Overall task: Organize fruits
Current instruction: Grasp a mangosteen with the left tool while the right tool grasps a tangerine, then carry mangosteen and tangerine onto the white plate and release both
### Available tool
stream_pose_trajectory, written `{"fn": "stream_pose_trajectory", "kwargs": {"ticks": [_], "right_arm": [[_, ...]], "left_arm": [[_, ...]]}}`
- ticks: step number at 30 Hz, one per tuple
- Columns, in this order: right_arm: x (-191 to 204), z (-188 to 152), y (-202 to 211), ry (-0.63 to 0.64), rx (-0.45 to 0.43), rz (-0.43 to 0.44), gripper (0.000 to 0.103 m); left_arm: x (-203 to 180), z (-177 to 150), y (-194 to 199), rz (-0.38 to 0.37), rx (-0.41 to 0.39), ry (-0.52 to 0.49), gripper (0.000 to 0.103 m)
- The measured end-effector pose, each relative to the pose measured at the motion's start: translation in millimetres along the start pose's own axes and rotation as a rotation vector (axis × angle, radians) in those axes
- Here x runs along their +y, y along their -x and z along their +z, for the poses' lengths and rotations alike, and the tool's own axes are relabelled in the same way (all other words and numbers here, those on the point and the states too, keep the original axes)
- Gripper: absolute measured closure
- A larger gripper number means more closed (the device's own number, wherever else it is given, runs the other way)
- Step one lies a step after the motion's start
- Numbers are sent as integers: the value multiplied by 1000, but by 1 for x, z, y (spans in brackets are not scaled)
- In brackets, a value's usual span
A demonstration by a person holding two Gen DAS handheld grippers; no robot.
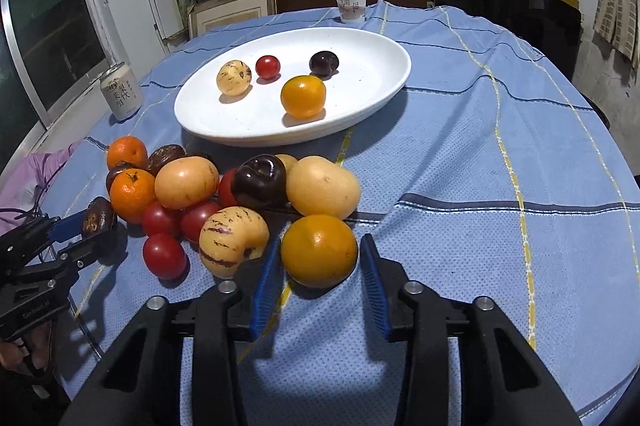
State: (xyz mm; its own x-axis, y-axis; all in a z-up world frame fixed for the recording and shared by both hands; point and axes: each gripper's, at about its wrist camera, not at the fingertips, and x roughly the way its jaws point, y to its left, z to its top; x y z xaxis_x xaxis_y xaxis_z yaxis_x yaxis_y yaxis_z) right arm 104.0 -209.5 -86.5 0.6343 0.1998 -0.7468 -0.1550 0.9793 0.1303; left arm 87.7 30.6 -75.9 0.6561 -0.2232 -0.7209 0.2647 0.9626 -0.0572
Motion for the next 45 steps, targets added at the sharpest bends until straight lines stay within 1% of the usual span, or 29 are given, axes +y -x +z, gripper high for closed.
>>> {"fn": "stream_pose_trajectory", "kwargs": {"ticks": [15,25,28,32,35,38,41,45], "right_arm": [[-6,-4,11,-36,-53,38,64],[-8,-6,16,-38,-75,45,65],[-8,-7,19,-35,-85,46,65],[-6,-12,28,-8,-98,45,65],[-4,-10,38,19,-114,42,65],[-5,-1,50,34,-140,44,65],[-7,13,60,51,-164,48,65],[-14,37,64,68,-185,26,65]], "left_arm": [[1,0,0,1,-3,6,57],[1,0,0,1,-4,7,57],[1,-1,3,12,-11,5,57],[0,-1,6,-9,-2,5,57],[-3,5,13,-24,-18,2,57],[-9,17,25,-42,-48,-9,57],[-17,36,32,-46,-77,-34,57],[-21,65,26,-51,-84,-43,57]]}}
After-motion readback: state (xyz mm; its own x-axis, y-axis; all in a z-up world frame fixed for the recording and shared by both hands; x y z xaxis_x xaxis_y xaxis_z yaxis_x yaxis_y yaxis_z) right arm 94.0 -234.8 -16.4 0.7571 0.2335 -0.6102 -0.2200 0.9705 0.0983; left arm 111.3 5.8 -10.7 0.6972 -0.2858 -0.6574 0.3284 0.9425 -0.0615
